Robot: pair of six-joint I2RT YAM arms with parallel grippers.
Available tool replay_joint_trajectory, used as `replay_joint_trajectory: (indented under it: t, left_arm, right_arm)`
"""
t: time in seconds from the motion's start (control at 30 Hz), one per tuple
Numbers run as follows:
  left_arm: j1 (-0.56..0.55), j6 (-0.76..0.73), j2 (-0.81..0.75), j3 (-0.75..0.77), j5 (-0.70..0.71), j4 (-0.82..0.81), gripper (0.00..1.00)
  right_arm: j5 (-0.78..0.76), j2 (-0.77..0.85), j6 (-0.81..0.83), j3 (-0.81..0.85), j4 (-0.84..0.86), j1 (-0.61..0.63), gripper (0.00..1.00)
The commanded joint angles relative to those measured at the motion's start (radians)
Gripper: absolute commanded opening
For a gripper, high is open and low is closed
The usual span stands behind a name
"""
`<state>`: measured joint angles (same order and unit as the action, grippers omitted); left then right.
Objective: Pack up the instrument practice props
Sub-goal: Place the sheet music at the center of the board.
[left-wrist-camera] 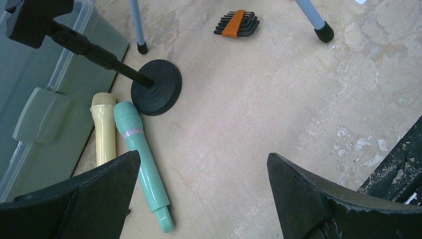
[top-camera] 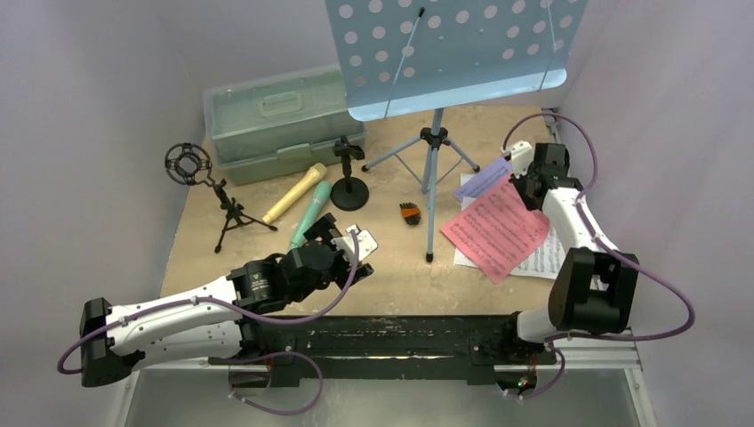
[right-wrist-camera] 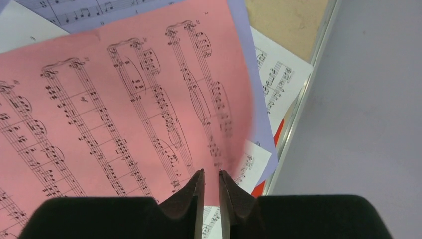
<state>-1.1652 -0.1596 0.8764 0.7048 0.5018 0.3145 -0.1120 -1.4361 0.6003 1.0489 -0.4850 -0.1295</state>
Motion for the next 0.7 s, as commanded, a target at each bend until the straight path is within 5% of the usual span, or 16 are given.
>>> replay_joint_trajectory:
  t: [0.0, 0.33, 0.67]
  left_arm:
    - [0.006, 0.002, -0.022, -0.004, -0.005, -0.034, 1.00]
    - [0.009, 0.002, -0.025, -0.004, -0.008, -0.033, 1.00]
    - [0.021, 0.005, -0.024, -0.002, -0.020, -0.035, 1.00]
  right_arm:
    - [-0.057, -0.016, -0.015, -0.032, 0.079, -0.012, 0.24]
    - [-0.047, 0.031, -0.059, -0.048, 0.114, -0.018, 0.70]
    - [0.242, 0.181, -0.081, -0.016, -0.044, -0.017, 0.85]
